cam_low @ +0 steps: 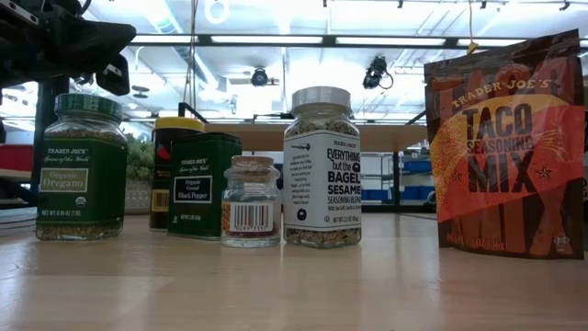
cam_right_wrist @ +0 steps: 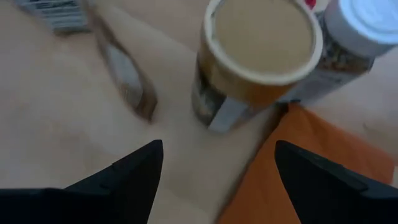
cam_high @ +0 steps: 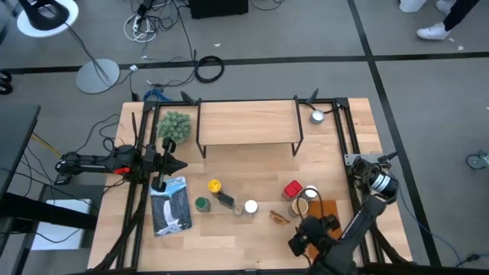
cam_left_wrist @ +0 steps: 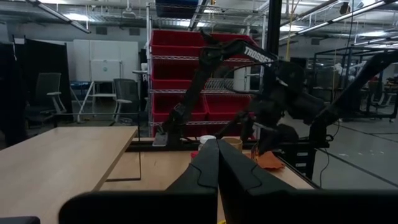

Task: Shelf spices
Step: Put the golden seasoning bottle on the shelf

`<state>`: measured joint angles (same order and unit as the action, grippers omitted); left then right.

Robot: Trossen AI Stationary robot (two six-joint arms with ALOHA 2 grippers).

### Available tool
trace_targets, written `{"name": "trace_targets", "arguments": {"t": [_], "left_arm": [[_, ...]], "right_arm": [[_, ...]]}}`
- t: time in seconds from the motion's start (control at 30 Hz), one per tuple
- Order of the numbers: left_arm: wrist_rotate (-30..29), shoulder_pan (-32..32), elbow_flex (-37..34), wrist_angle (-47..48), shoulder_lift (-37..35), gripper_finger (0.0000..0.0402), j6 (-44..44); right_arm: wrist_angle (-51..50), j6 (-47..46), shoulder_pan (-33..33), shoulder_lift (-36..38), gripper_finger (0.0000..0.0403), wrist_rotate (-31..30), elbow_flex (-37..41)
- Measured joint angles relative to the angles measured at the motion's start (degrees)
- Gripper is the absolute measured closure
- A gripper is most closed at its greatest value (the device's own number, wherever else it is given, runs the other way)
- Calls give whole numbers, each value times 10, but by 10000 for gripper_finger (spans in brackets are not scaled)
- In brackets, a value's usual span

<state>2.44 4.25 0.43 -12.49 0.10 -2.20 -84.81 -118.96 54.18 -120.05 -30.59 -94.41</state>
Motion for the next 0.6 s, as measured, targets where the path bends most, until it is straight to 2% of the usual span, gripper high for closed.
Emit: {"name": "trace_targets", "arguments": {"t": [0.17,0.3,0.43,0.6], "left_arm": [[0,0,0,0,0,396,0],[0,0,0,0,0,396,0],[0,0,0,0,0,396,0],[0,0,0,0,0,396,0]], "right_arm": [[-15,1,-23,4,96,-45,0],[-34,12,-42,7,96,-30,0],[-19,32,-56,7,96,-55,0],[-21,46,-74,7,96,-55,4]]}}
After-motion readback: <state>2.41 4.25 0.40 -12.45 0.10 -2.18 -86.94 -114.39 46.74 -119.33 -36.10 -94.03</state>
